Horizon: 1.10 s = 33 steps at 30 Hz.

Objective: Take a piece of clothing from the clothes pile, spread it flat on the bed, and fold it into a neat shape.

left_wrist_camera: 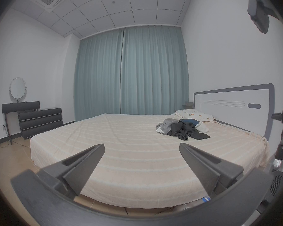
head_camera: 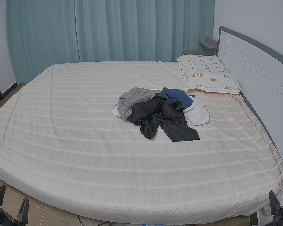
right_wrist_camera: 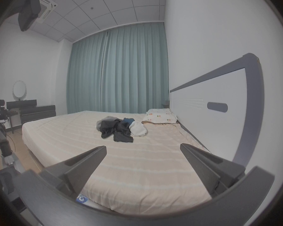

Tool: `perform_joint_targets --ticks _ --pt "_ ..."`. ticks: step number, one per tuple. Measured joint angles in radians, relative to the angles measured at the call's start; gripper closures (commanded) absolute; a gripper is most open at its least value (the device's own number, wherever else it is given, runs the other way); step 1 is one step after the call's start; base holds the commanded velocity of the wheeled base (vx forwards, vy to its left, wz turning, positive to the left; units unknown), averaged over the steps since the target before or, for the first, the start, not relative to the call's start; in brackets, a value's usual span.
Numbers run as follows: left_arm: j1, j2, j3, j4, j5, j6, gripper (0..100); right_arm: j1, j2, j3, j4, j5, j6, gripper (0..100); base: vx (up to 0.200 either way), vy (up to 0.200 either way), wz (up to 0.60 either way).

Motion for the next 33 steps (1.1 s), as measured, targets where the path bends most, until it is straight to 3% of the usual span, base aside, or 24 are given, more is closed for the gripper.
perform_joint_targets --ticks 9,19,33 --pt "0.001 0.000 0.000 0.000 0.000 0.000 0 -0.022 0.210 -0.151 -0.002 0.085 -0.019 0 0.000 0.000 0.00" --pt "0.001 0.000 0.000 0.000 0.000 0.000 0 -0.008 0.684 -0.235 -0.138 0.129 -0.012 0 0.000 0.000 0.00" --pt "0.001 0.000 0.000 0.000 0.000 0.000 0 0.066 1.372 -0.507 -0.393 0.037 0.137 0 0.000 0.000 0.00"
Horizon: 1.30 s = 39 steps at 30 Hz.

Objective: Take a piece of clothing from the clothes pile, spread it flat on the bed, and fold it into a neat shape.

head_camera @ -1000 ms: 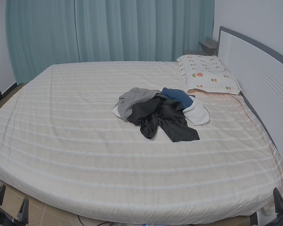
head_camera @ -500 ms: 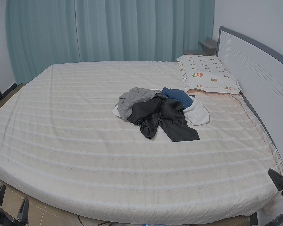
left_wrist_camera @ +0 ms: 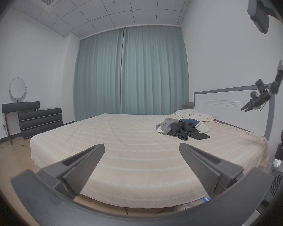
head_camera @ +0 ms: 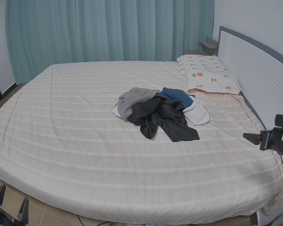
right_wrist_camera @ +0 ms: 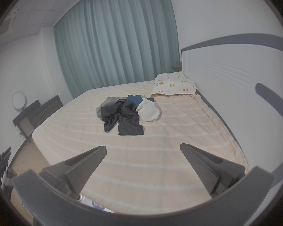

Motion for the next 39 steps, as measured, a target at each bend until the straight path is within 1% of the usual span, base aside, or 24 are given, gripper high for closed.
perform_joint_targets --ticks 6,13,18,23,27,36,37,39 --pt "0.000 0.000 0.000 0.000 0.000 0.000 0 0.035 0.294 -0.200 -0.064 -0.058 0.067 0 0.000 0.000 0.00" --pt "0.000 0.000 0.000 0.000 0.000 0.000 0 0.073 0.655 -0.507 -0.104 -0.117 0.151 0 0.000 0.000 0.00" --pt "0.000 0.000 0.000 0.000 0.000 0.000 0 0.100 0.885 -0.749 -0.092 -0.150 0.204 0 0.000 0.000 0.00" --pt "0.000 0.000 0.000 0.000 0.000 0.000 0 0.127 1.078 -0.967 -0.047 -0.175 0.252 0 0.000 0.000 0.00" --pt "0.000 0.000 0.000 0.000 0.000 0.000 0 0.156 1.185 -1.070 -0.004 -0.195 0.276 0 0.000 0.000 0.00" --pt "0.001 0.000 0.000 0.000 0.000 0.000 0 0.187 1.287 -1.136 0.005 -0.208 0.277 0 0.000 0.000 0.00" --pt "0.001 0.000 0.000 0.000 0.000 0.000 0 0.190 1.291 -1.138 0.005 -0.209 0.269 100 0.000 0.000 0.00" --pt "0.001 0.000 0.000 0.000 0.000 0.000 0 0.192 1.299 -1.141 0.006 -0.212 0.258 100 0.000 0.000 0.00"
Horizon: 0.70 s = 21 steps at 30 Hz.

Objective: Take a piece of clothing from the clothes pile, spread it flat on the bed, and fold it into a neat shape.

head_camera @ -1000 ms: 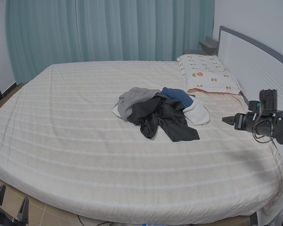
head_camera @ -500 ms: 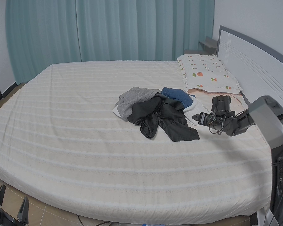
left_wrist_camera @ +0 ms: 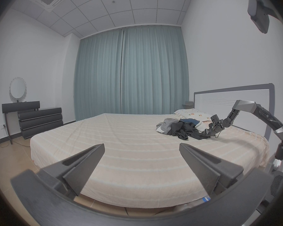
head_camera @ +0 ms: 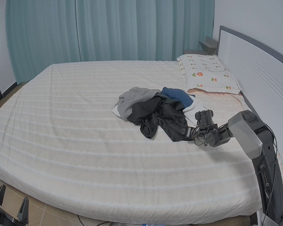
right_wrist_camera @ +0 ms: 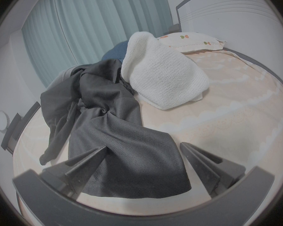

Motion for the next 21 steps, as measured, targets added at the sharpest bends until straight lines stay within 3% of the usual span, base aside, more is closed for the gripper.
perform_joint_targets --ticks 14,21 --pt "-0.001 0.000 0.000 0.000 0.000 0.000 0 0.005 -0.016 0.019 -0.004 -0.043 -0.059 100 0.000 0.000 0.00" --pt "-0.001 0.000 0.000 0.000 0.000 0.000 0 0.001 -0.120 0.149 -0.015 -0.033 -0.066 100 0.000 0.000 0.00"
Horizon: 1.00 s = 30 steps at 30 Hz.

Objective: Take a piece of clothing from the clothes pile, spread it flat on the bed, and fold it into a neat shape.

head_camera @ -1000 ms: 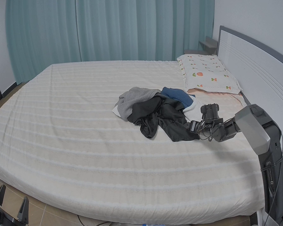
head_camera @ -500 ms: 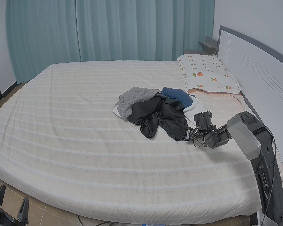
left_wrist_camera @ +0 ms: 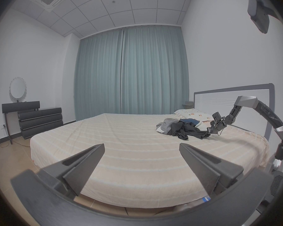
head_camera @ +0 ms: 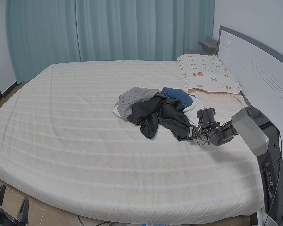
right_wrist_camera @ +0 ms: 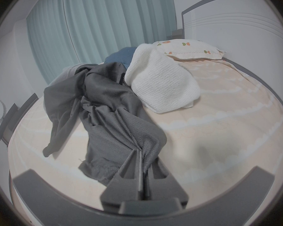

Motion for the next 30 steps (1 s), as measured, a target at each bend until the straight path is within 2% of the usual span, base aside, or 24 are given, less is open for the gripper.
perform_joint_targets --ticks 6,10,16,23,27,30 --pt "0.000 0.000 0.000 0.000 0.000 0.000 0 0.002 -0.138 0.217 -0.064 0.059 0.020 100 0.000 0.000 0.00" --pt "0.000 0.000 0.000 0.000 0.000 0.000 0 0.004 -0.248 0.380 -0.131 0.112 0.063 100 0.000 0.000 0.00" --pt "0.000 0.000 0.000 0.000 0.000 0.000 0 0.016 -0.441 0.648 -0.240 0.201 0.172 100 0.000 0.000 0.00" --pt "0.000 0.000 0.000 0.000 0.000 0.000 0 0.039 -0.654 0.953 -0.396 0.301 0.337 100 0.000 0.000 0.00" --pt "0.000 0.000 0.000 0.000 0.000 0.000 0 0.048 -0.760 1.070 -0.511 0.330 0.401 100 0.000 0.000 0.00" --pt "0.000 0.000 0.000 0.000 0.000 0.000 0 0.052 -0.834 1.126 -0.537 0.341 0.421 100 0.000 0.000 0.00"
